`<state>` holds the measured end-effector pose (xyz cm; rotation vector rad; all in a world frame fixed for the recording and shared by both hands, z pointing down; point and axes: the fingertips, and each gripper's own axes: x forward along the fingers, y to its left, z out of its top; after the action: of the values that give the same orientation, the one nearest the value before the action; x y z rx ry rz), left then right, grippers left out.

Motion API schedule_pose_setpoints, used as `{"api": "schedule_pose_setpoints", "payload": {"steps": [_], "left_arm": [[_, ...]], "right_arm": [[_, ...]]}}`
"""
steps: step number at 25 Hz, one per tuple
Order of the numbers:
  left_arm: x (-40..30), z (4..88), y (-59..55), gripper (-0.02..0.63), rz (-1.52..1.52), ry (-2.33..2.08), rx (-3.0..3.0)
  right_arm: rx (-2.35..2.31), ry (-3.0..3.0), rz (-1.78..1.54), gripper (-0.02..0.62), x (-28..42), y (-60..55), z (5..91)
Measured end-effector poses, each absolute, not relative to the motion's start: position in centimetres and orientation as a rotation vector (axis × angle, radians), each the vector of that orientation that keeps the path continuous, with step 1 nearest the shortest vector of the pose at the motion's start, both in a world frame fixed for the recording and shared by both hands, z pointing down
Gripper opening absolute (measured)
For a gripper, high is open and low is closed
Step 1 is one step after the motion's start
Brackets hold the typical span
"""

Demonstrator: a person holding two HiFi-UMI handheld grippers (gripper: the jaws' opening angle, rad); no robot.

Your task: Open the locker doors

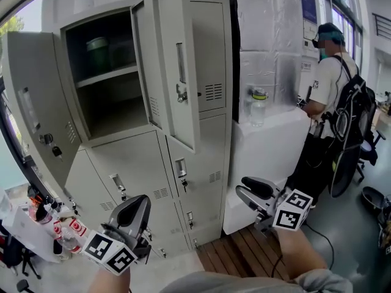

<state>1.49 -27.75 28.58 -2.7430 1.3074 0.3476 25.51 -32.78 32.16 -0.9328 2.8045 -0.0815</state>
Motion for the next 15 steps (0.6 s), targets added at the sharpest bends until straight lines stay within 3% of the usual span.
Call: {"api": "schedule_pose_setpoints", "payload": {"steps": [15], "left_arm": [[-3.6, 27.5, -25.1, 0.002, 0.268, 1.111, -2.837]], "right_arm": [[-1.195, 2.678, 0.014, 0.14, 23.7, -34.9, 22.5]]}}
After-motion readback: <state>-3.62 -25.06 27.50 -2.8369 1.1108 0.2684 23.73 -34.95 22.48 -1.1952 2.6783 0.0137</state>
